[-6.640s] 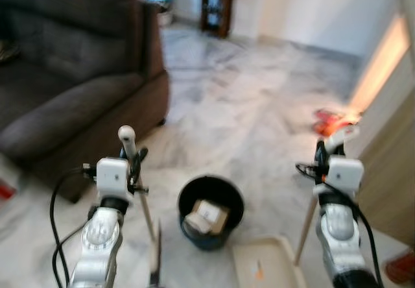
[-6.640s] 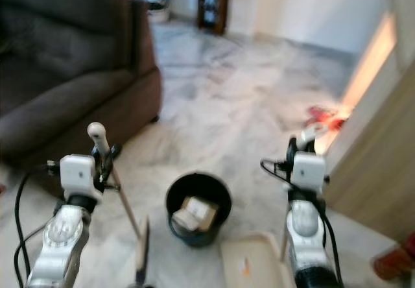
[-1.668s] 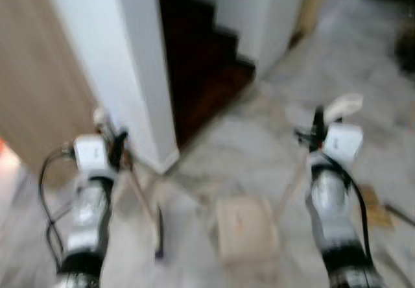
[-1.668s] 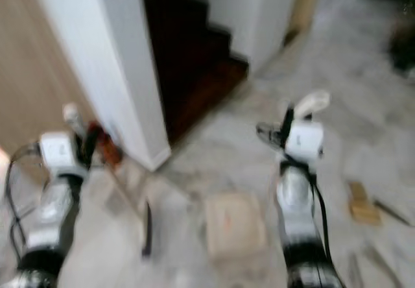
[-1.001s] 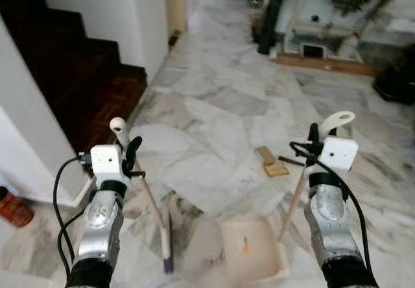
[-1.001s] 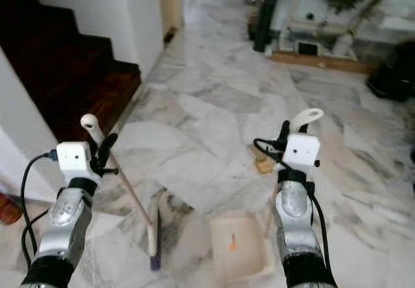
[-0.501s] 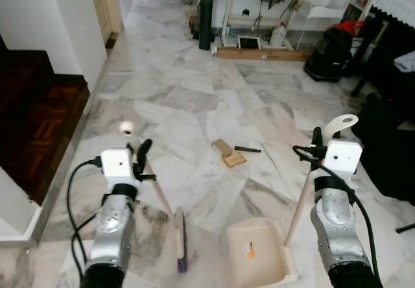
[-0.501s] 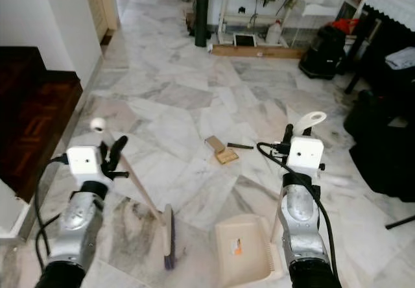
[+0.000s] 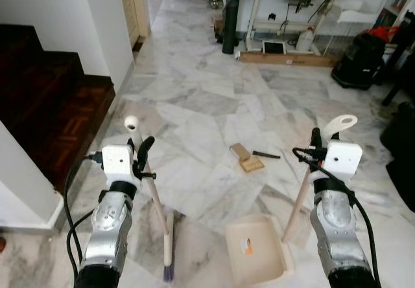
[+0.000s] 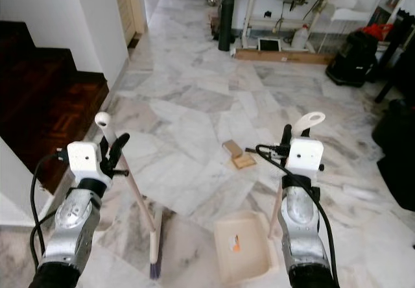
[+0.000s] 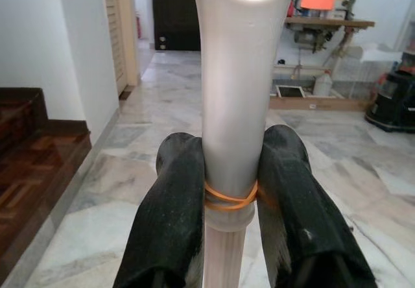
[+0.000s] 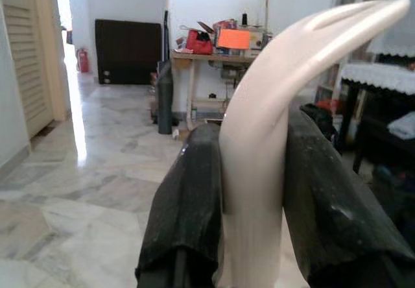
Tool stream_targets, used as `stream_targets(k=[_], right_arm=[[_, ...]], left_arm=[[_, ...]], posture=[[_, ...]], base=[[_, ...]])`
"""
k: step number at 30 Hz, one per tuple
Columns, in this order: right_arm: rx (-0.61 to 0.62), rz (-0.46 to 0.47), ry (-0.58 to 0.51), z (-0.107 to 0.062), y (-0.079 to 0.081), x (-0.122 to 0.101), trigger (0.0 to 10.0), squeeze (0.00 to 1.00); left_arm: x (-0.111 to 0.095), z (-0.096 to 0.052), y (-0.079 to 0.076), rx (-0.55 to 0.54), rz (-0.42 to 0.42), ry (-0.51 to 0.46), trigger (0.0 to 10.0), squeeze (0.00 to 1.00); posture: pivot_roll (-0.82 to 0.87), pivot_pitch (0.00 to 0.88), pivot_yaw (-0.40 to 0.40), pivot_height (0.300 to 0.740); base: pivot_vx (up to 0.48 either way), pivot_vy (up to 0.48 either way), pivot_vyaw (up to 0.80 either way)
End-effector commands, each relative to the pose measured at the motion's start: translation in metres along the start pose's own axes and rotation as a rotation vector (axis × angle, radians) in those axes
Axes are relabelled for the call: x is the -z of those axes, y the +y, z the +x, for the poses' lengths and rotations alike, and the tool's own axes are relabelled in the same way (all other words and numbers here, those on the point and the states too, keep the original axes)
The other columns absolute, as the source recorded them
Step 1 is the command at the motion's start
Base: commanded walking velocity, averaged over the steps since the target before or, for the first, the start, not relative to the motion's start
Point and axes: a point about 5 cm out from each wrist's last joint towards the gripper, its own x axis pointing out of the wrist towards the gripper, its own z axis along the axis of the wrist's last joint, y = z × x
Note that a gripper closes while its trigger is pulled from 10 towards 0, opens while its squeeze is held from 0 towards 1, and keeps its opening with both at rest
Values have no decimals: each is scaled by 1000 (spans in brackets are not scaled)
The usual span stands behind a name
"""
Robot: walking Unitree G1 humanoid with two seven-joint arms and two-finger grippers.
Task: Sweep floor
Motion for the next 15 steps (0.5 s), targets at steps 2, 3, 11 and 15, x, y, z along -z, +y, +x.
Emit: stream_targets(k=[2, 3, 11, 15], right_arm=[[13, 39, -48, 3, 2, -12, 10000, 0], [12, 40, -47, 2, 3, -12, 10000, 0], [-1, 53, -31, -4, 4, -8, 10000, 0], [-3, 55, -44, -2, 6, -11, 10000, 0]], left_arm=[[-14, 5, -1, 29, 24, -53, 10000, 0], [-14, 6, 0, 30, 27, -52, 10000, 0], [-16, 7, -6, 57, 26, -50, 10000, 0], [-15, 7, -6, 63, 28, -45, 10000, 0]], posture=[[-19, 0, 2, 740], [-19, 0, 2, 740], [-17, 0, 12, 740], [-17, 0, 9, 740]], base=[[326, 0, 0], [326, 0, 0], [328, 0, -481], [328, 0, 0]])
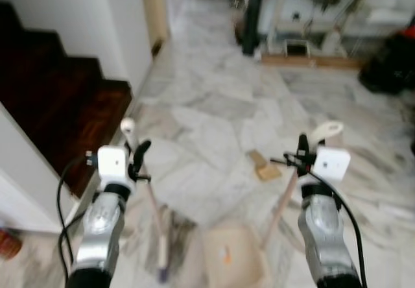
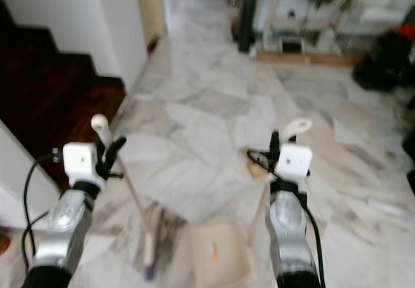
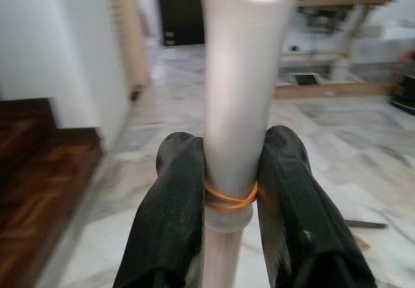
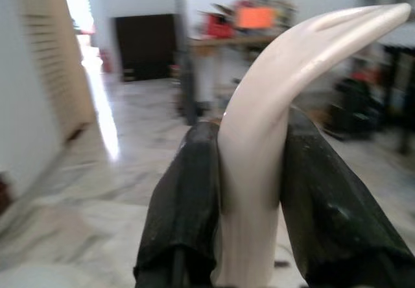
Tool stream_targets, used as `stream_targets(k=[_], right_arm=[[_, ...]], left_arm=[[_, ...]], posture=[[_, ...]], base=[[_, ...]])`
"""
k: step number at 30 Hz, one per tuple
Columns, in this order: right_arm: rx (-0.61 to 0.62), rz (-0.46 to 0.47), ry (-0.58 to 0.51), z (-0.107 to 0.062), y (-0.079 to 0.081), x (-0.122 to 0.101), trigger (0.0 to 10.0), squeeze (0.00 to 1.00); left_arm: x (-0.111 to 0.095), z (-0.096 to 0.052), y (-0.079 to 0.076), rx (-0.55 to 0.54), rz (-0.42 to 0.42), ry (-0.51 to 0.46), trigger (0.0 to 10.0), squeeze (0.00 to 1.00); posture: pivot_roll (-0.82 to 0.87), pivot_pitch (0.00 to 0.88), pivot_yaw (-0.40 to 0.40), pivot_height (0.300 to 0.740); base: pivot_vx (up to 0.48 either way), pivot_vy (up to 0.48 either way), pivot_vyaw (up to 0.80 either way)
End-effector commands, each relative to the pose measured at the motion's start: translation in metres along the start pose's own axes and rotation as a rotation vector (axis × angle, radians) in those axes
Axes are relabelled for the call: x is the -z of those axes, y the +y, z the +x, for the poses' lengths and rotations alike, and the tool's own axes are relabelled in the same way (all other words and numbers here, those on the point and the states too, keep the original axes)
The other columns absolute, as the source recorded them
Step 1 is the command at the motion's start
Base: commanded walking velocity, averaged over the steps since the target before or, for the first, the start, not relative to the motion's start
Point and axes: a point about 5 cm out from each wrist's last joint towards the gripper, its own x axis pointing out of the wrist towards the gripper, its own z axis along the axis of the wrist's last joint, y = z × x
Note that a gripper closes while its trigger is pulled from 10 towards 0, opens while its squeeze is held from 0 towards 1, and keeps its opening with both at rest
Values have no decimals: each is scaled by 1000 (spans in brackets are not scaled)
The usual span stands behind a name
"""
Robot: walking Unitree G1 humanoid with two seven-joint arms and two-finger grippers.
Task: Sweep floor
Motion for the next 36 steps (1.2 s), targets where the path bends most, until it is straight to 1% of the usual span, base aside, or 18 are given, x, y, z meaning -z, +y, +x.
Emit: stream_targets(k=[1, 8, 11, 19, 23, 29, 36], right_arm=[[-1, -17, -61, 6, -1, -13, 10000, 0], [-27, -15, -48, 5, 6, -12, 10000, 0], [-24, -15, -46, 5, 5, -12, 10000, 0], [-11, -14, -51, 6, 3, -14, 10000, 0], [-28, -13, -52, 7, 7, -15, 10000, 0], [-38, -13, -43, 5, 8, -13, 10000, 0], [-73, -26, -55, 5, 14, -16, 10000, 0]], left_arm=[[-9, 5, -4, 29, 6, -41, 10000, 0], [-9, 3, -7, 26, 0, -40, 10000, 0], [-8, 2, -8, 27, -1, -36, 10000, 0], [-8, 5, -11, 40, 0, -30, 10000, 0], [-9, 8, -11, 45, -1, -31, 10000, 0], [-9, 8, -13, 50, -3, -31, 10000, 0], [-9, 9, -13, 51, -2, -29, 10000, 0]], posture=[[-17, 0, 9, 740], [-14, 0, -2, 740], [-14, 0, -2, 740], [-25, 4, 11, 740], [-26, 6, 13, 740], [-28, 6, 14, 740], [-23, 7, 13, 740]], base=[[330, 0, 0], [327, 0, 0], [328, 0, 0], [328, 0, 0], [327, 0, 0], [328, 0, 0], [328, 0, 0]])
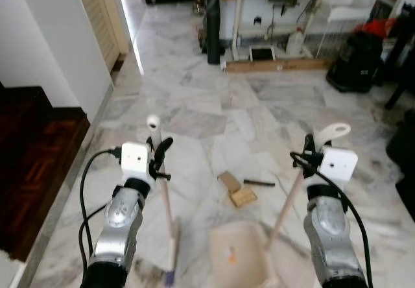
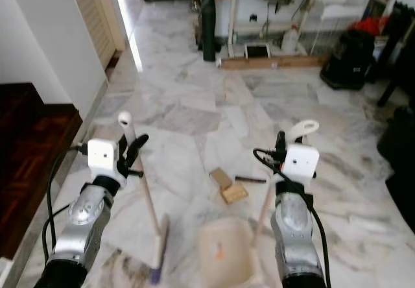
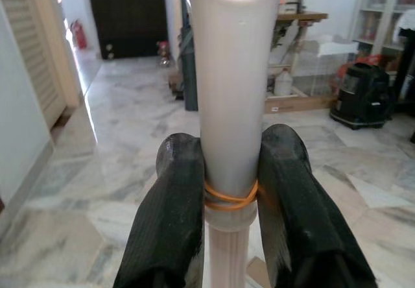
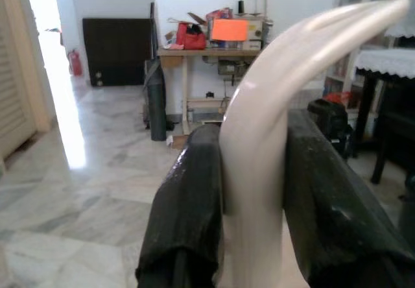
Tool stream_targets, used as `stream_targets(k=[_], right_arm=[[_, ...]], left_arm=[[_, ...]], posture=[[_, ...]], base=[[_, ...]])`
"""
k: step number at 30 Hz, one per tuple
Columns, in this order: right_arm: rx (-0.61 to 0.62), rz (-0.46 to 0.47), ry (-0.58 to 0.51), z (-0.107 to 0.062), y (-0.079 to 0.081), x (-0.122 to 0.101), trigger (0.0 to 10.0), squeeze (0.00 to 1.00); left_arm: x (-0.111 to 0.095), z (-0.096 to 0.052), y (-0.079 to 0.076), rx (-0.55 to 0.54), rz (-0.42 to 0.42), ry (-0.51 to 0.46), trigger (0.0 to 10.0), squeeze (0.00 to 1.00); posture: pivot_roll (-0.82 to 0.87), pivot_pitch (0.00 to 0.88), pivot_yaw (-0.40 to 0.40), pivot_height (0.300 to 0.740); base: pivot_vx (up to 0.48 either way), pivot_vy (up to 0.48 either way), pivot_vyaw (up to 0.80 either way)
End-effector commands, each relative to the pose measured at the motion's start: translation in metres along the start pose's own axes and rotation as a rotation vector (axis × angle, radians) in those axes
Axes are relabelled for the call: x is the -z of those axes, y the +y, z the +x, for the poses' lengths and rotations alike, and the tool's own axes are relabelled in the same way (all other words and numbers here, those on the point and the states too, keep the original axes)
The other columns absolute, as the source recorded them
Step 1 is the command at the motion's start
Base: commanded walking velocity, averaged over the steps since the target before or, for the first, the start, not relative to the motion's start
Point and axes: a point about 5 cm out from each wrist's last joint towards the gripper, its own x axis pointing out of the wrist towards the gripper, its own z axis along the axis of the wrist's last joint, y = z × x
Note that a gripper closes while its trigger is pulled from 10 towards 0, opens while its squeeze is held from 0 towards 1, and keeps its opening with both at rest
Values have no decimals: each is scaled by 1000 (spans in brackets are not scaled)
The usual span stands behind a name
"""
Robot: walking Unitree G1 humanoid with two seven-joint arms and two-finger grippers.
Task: Sweep floor
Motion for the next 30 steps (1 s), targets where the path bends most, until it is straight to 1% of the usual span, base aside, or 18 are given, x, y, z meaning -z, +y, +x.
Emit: stream_targets(k=[1, 6, 15, 30], right_arm=[[-27, 25, -57, 5, 9, -14, 10000, 0], [-51, 27, -61, 4, 13, -14, 10000, 0], [-46, 36, -55, 3, 14, -13, 10000, 0], [-42, 52, -46, 3, 13, -12, 10000, 0]], left_arm=[[-9, 3, 6, -14, 12, -33, 10000, 0], [-8, 2, 7, -17, 15, -31, 10000, 0], [-8, 2, 4, -1, 26, -34, 10000, 0], [-8, 2, 4, 1, 28, -30, 10000, 0]], posture=[[-23, 7, 13, 740], [-23, 7, 13, 740], [-22, 15, 13, 740], [-19, 19, 14, 740]], base=[[326, 0, 0], [328, 0, 98], [328, 0, 54], [328, 0, 0]])
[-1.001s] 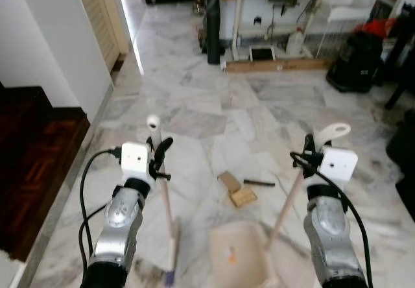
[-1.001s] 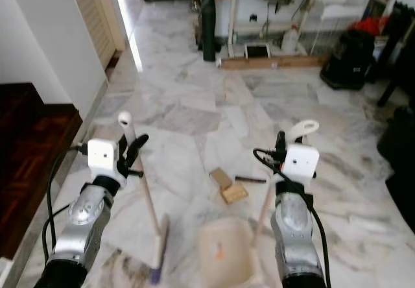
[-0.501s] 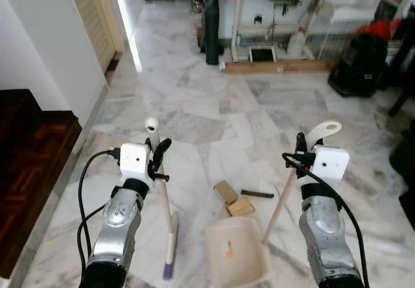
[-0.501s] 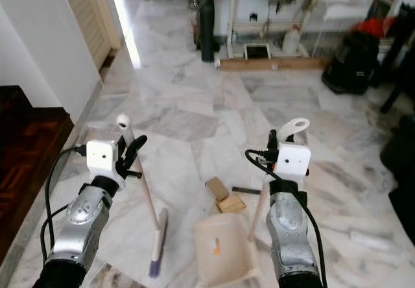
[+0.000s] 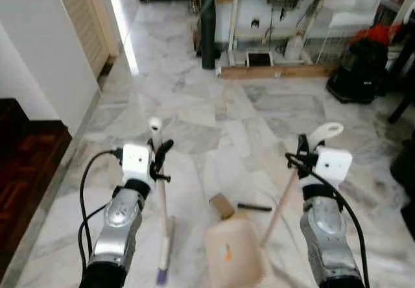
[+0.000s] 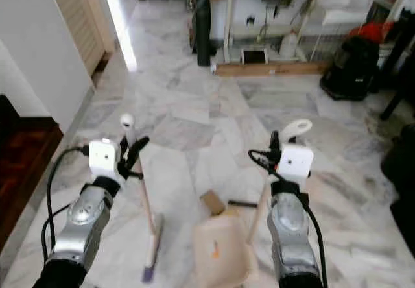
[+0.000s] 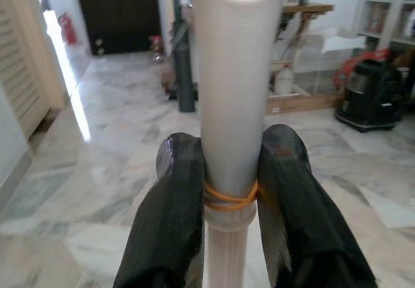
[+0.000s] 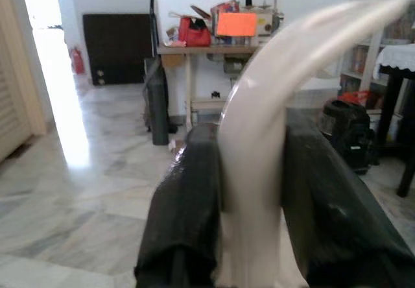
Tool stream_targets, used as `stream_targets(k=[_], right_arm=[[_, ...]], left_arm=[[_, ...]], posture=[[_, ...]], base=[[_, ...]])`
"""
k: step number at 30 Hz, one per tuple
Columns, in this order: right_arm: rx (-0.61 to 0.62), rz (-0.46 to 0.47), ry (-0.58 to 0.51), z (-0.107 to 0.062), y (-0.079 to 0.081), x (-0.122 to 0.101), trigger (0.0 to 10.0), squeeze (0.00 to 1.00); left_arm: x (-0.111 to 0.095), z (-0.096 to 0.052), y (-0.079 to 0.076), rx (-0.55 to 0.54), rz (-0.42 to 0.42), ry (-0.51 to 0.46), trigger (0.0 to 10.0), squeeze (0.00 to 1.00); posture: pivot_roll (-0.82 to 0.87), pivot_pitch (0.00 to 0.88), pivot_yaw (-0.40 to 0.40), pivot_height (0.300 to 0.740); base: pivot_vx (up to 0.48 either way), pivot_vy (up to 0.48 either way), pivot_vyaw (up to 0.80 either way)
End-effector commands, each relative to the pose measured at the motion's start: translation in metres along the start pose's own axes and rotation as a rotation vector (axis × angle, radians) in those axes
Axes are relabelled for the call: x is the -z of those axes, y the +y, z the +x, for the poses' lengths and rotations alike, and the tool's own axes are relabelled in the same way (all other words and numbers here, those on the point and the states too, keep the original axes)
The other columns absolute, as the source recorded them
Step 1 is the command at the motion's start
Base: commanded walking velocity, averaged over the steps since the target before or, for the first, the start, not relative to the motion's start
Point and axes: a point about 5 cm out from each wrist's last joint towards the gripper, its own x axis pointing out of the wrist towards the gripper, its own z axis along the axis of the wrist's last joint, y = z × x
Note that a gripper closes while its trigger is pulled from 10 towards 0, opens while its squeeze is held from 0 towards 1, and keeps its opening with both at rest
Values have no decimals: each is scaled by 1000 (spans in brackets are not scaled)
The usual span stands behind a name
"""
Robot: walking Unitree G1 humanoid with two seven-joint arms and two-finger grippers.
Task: Sweep floor
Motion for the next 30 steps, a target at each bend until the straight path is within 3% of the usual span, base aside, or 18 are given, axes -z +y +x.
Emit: stream_targets(k=[1, 10, 30], right_arm=[[-16, 22, -51, 4, 7, -12, 10000, 0], [-10, 46, -39, 5, 6, -10, 10000, 0], [2, 38, -40, 5, 4, -10, 10000, 0]], left_arm=[[-10, 3, 5, -12, 15, -47, 10000, 0], [-10, 3, 5, -7, 15, -43, 10000, 0], [-10, 3, 6, -12, 21, -46, 10000, 0]], posture=[[-20, 19, 14, 740], [-20, 18, 17, 740], [-20, 21, 16, 740]], base=[[326, 0, 0], [328, 0, -475], [328, 0, 0]])
